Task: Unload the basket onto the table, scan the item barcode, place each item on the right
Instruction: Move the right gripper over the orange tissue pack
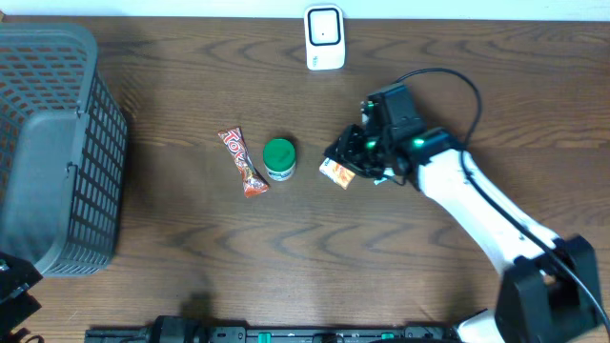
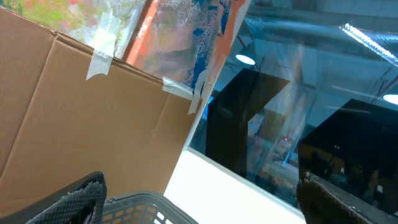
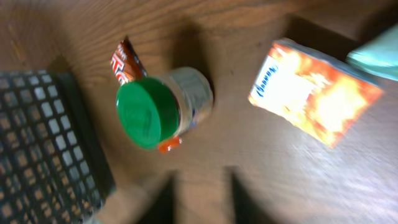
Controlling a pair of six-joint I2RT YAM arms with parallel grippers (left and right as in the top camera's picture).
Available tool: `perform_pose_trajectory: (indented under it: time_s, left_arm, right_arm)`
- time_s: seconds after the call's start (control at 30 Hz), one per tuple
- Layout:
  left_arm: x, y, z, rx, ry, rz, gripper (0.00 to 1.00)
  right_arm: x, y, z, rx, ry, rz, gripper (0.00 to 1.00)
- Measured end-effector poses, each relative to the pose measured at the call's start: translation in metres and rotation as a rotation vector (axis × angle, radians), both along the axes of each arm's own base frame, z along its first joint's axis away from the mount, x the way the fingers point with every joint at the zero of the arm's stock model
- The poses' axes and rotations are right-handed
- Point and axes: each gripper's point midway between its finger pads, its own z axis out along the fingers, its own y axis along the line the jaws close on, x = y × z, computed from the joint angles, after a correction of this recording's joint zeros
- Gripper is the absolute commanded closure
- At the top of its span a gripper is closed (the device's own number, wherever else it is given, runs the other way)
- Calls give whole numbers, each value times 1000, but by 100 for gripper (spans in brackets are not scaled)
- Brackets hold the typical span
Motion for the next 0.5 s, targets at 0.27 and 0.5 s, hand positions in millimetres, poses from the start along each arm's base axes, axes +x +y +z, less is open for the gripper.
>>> perform_pose_trajectory:
  time_s: [0.27, 0.5]
  left_arm:
    - [0, 0, 0, -1, -1, -1, 2]
    - [0, 0, 0, -15, -11, -7, 2]
  right_arm:
    - [14, 1, -46, -104, 26, -67, 99]
    - [23, -13, -66, -198, 13, -119, 99]
